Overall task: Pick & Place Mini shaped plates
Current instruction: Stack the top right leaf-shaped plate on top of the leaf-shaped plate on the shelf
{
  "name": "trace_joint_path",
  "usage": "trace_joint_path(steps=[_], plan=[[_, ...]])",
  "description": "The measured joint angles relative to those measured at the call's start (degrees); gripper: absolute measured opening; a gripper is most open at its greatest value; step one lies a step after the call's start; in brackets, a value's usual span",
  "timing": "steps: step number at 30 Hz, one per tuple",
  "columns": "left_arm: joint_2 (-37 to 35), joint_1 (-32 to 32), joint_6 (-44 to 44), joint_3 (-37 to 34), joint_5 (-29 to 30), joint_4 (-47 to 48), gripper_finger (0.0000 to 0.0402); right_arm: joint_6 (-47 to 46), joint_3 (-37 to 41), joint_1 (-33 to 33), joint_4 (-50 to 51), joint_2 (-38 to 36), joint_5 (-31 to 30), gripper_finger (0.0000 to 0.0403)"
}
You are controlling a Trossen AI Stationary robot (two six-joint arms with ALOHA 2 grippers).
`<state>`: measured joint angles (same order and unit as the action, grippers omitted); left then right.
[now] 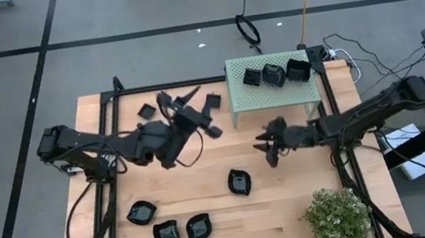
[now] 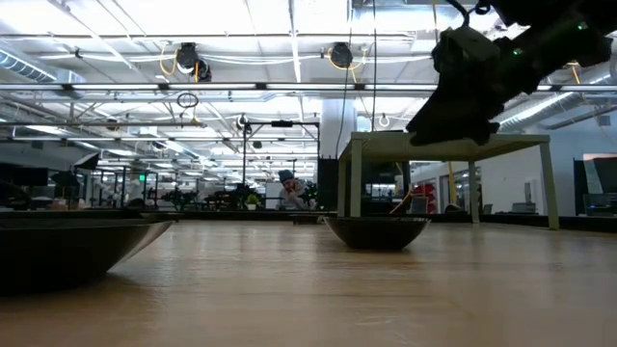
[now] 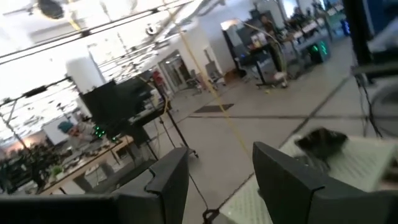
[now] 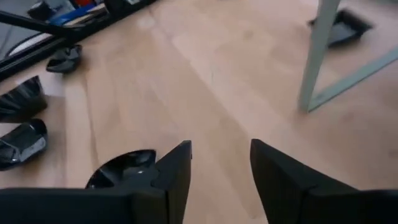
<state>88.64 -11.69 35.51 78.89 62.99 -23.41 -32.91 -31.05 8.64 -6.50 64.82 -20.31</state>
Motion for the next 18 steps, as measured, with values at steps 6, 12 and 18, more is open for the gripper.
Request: trace_joint_path(steps=[6, 12, 18], plan=[[0.0, -3.69, -1.73, 0.0, 0.03, 9.17, 0.0182, -7.86, 0.04, 4.14, -9.71, 9.42, -0.66, 0.0161], [0.0, -6.15, -8.92, 0.0, -0.33, 15.72, 0.0182, -8.5, -0.02, 4.62, -19.78, 17.95, -0.66, 0.0162], [0.0, -8.42, -13.44, 0.0, -4.2, 19.23, 0.0182, -9.96, -0.02, 4.6, -27.15, 26.56, 4.38, 0.0161]])
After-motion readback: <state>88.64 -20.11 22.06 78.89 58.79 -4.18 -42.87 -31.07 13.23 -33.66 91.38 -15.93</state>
